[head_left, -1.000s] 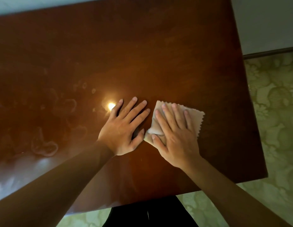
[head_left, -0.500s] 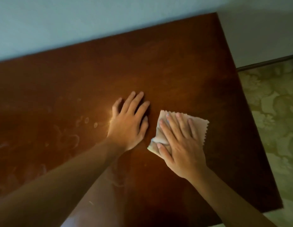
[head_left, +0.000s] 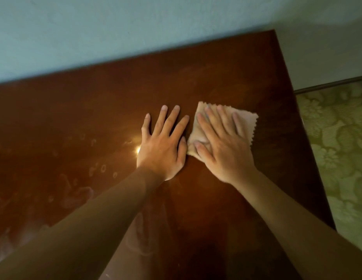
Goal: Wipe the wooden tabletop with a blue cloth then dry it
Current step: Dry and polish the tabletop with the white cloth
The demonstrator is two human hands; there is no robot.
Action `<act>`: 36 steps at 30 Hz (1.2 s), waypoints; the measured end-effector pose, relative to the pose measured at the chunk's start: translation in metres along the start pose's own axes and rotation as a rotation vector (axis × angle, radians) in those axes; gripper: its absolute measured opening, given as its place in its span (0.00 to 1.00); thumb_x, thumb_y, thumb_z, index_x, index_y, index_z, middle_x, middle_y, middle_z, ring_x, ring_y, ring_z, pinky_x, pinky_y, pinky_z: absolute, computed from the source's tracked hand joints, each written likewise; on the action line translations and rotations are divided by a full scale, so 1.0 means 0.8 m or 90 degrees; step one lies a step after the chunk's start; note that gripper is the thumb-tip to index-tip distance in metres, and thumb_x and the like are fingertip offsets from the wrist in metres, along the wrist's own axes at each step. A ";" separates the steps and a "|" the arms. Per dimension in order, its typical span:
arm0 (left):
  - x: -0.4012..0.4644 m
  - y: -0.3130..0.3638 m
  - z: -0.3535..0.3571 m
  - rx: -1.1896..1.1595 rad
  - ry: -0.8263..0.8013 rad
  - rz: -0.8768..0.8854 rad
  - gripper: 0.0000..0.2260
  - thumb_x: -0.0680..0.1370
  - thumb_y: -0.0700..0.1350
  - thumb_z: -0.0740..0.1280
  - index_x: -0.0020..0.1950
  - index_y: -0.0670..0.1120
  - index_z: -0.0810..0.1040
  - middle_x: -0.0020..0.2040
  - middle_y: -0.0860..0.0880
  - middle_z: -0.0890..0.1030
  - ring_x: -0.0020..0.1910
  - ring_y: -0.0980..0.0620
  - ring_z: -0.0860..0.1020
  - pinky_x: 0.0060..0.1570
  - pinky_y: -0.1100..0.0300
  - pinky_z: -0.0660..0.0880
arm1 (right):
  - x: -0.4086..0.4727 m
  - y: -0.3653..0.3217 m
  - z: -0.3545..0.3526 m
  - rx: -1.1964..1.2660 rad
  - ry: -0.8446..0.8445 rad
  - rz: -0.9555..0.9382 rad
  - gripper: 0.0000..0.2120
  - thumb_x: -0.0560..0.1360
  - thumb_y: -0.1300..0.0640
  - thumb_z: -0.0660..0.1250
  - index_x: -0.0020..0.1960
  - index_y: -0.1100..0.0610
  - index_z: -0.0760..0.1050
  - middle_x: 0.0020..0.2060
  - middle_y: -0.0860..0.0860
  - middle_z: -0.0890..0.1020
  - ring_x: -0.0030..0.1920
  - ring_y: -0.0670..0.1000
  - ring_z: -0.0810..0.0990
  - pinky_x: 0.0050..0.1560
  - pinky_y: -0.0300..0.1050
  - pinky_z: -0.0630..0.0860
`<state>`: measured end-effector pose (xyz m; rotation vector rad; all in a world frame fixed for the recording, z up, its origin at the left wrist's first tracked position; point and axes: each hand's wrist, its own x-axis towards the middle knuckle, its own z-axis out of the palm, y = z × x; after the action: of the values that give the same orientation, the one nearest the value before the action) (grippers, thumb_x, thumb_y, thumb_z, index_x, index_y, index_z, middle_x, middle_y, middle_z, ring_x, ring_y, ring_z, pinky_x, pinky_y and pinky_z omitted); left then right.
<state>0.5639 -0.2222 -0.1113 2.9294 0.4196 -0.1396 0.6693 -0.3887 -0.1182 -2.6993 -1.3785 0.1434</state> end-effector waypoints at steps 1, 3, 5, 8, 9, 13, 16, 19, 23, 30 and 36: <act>0.000 0.000 0.000 -0.001 0.001 -0.001 0.25 0.84 0.55 0.47 0.81 0.51 0.59 0.82 0.47 0.56 0.82 0.45 0.48 0.77 0.39 0.45 | -0.020 -0.003 0.003 0.000 -0.002 -0.002 0.30 0.84 0.40 0.49 0.82 0.53 0.56 0.82 0.54 0.56 0.83 0.57 0.51 0.81 0.63 0.52; 0.000 -0.001 0.000 -0.009 0.006 -0.001 0.25 0.84 0.55 0.48 0.80 0.51 0.60 0.82 0.47 0.56 0.82 0.45 0.48 0.77 0.39 0.45 | -0.060 -0.013 0.007 -0.002 -0.016 -0.007 0.30 0.85 0.40 0.49 0.82 0.52 0.56 0.82 0.54 0.56 0.83 0.57 0.51 0.80 0.64 0.54; 0.001 0.000 0.001 -0.015 0.016 -0.003 0.25 0.84 0.55 0.49 0.80 0.51 0.61 0.82 0.47 0.57 0.81 0.44 0.50 0.77 0.39 0.45 | -0.077 -0.018 0.009 -0.006 -0.022 -0.012 0.30 0.84 0.39 0.49 0.82 0.51 0.57 0.82 0.53 0.57 0.83 0.57 0.52 0.80 0.64 0.54; 0.001 -0.001 0.002 -0.021 0.017 0.001 0.25 0.84 0.55 0.49 0.80 0.51 0.61 0.82 0.47 0.57 0.81 0.44 0.50 0.77 0.38 0.46 | -0.060 -0.013 0.009 -0.014 -0.010 -0.028 0.30 0.84 0.38 0.48 0.81 0.51 0.57 0.82 0.53 0.58 0.83 0.57 0.54 0.81 0.62 0.53; 0.001 -0.001 0.001 -0.021 0.017 0.001 0.25 0.84 0.55 0.48 0.80 0.51 0.61 0.82 0.47 0.57 0.81 0.44 0.49 0.77 0.38 0.46 | -0.045 -0.010 0.008 -0.013 -0.004 -0.039 0.30 0.84 0.38 0.48 0.81 0.51 0.57 0.82 0.53 0.59 0.83 0.57 0.54 0.81 0.62 0.53; 0.000 0.000 0.000 -0.040 0.027 0.002 0.25 0.84 0.54 0.48 0.80 0.49 0.62 0.81 0.47 0.59 0.81 0.44 0.51 0.77 0.38 0.46 | 0.040 0.011 -0.001 -0.018 0.005 -0.069 0.31 0.84 0.39 0.48 0.82 0.54 0.59 0.81 0.55 0.60 0.82 0.58 0.55 0.81 0.63 0.54; 0.000 0.001 0.001 -0.045 0.042 -0.013 0.25 0.83 0.53 0.50 0.79 0.46 0.64 0.80 0.47 0.62 0.81 0.45 0.53 0.77 0.38 0.48 | 0.084 0.021 -0.009 -0.028 -0.017 -0.070 0.31 0.84 0.40 0.47 0.82 0.53 0.58 0.82 0.54 0.59 0.83 0.57 0.54 0.81 0.61 0.52; 0.000 0.001 0.003 -0.049 0.045 -0.005 0.25 0.83 0.53 0.50 0.79 0.46 0.64 0.80 0.46 0.62 0.81 0.44 0.54 0.77 0.37 0.49 | 0.054 0.013 -0.003 -0.029 0.014 -0.035 0.29 0.85 0.41 0.46 0.83 0.53 0.57 0.82 0.54 0.58 0.83 0.57 0.53 0.81 0.62 0.52; 0.000 0.001 0.004 -0.047 0.044 0.002 0.25 0.84 0.55 0.51 0.80 0.47 0.60 0.81 0.46 0.60 0.81 0.44 0.52 0.77 0.37 0.48 | 0.019 0.002 0.001 -0.033 0.021 -0.023 0.29 0.85 0.41 0.47 0.81 0.54 0.61 0.81 0.55 0.61 0.82 0.58 0.55 0.80 0.64 0.54; 0.001 0.002 0.005 -0.066 0.051 -0.010 0.28 0.82 0.54 0.53 0.81 0.47 0.55 0.81 0.45 0.60 0.81 0.44 0.52 0.77 0.36 0.50 | 0.143 0.007 -0.013 -0.021 -0.033 0.021 0.32 0.82 0.37 0.43 0.83 0.47 0.51 0.84 0.51 0.51 0.83 0.55 0.47 0.81 0.59 0.47; 0.001 0.000 0.008 -0.054 0.026 0.004 0.27 0.83 0.54 0.52 0.82 0.53 0.54 0.82 0.46 0.57 0.81 0.44 0.50 0.76 0.35 0.49 | 0.178 0.005 -0.014 0.003 -0.014 0.005 0.29 0.82 0.38 0.49 0.82 0.44 0.57 0.83 0.51 0.56 0.83 0.55 0.51 0.81 0.59 0.48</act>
<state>0.5646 -0.2232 -0.1177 2.8546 0.4117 -0.0606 0.7574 -0.2759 -0.1125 -2.7079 -1.3712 0.1777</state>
